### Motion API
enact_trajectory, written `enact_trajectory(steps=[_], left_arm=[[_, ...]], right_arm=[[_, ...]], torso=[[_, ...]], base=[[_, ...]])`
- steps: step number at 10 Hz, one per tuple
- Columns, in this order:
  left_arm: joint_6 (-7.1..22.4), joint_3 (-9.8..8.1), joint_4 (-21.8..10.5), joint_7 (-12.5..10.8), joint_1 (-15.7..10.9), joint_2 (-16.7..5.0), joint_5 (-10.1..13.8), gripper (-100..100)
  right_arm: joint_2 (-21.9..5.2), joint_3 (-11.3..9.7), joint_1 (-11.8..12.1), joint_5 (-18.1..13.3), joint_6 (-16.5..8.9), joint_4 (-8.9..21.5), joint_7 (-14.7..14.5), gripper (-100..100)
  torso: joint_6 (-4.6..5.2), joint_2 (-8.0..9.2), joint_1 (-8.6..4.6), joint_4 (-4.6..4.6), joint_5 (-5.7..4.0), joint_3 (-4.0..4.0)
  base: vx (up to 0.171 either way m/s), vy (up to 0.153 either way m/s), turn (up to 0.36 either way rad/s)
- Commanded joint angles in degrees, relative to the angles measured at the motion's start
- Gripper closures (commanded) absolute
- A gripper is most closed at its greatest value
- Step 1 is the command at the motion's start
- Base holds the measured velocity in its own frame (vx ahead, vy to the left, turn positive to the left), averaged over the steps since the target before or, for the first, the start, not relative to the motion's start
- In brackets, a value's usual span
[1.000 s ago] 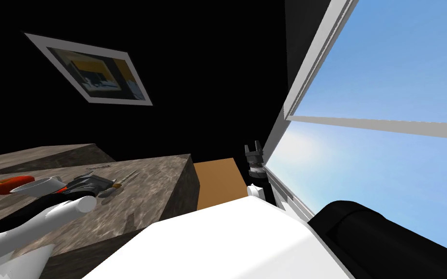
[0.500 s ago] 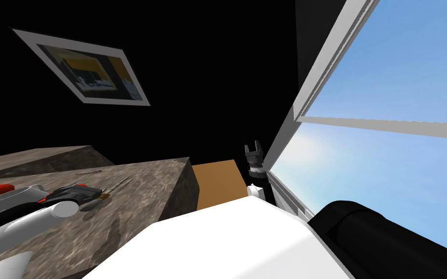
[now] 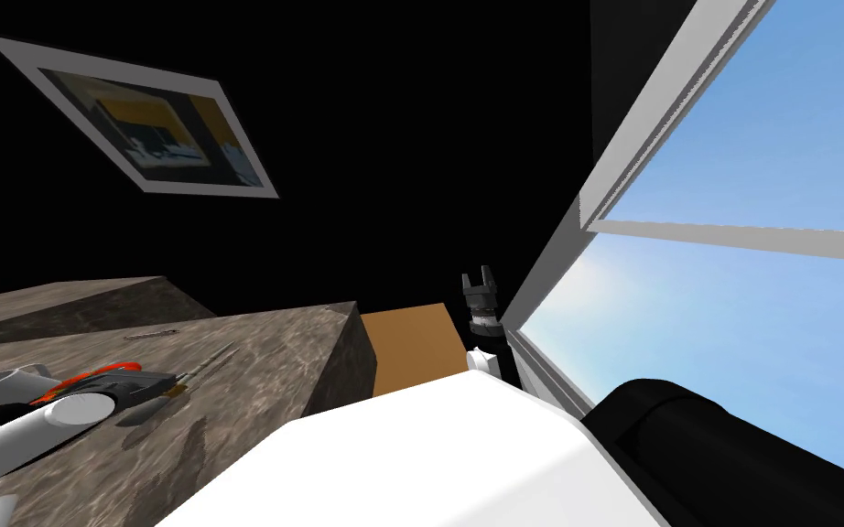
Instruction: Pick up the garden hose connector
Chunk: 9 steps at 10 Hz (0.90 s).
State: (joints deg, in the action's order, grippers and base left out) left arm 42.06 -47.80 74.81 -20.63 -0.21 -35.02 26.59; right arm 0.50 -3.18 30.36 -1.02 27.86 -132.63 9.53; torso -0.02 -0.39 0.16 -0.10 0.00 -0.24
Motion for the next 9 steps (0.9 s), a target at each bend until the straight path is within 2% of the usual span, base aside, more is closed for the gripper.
enact_trajectory(steps=[1, 5, 7, 8, 9], left_arm=[[0.8, -0.45, -2.2, 0.0, -0.6, -0.7, 0.5, -100], [7.1, -3.92, -9.0, -0.9, -1.4, -2.4, 2.7, -100], [8.8, -4.61, -11.1, -1.1, -1.3, -2.3, 3.2, -100], [8.3, -4.39, -10.4, -1.1, -1.4, -2.5, 3.0, -100], [8.6, -4.43, -10.5, -1.2, -1.4, -2.5, 3.0, 0]], right_arm=[[0.0, 0.0, 0.0, 0.0, 0.0, 0.0, 0.0, 0], [0.0, 0.0, 0.0, 0.0, 0.0, 0.0, 0.0, 0], [0.0, 0.0, 0.0, 0.0, 0.0, 0.0, 0.0, 0], [0.0, 0.0, 0.0, 0.0, 0.0, 0.0, 0.0, 0], [0.0, 0.0, 0.0, 0.0, 0.0, 0.0, 0.0, 0]], torso=[[0.0, 0.0, 0.0, 0.0, 0.0, 0.0], [0.01, -0.15, 0.11, -0.04, 0.03, -0.09], [0.02, -0.09, 0.1, -0.03, 0.03, -0.06], [0.01, 0.04, 0.08, 0.0, 0.02, 0.01], [0.01, 0.21, 0.03, 0.03, 0.01, 0.1]], base=[[0.093, 0.006, 0.012], [0.135, 0.025, 0.016], [0.098, 0.027, 0.011], [0.031, 0.01, -0.001], [0.007, 0.002, -0.001]])
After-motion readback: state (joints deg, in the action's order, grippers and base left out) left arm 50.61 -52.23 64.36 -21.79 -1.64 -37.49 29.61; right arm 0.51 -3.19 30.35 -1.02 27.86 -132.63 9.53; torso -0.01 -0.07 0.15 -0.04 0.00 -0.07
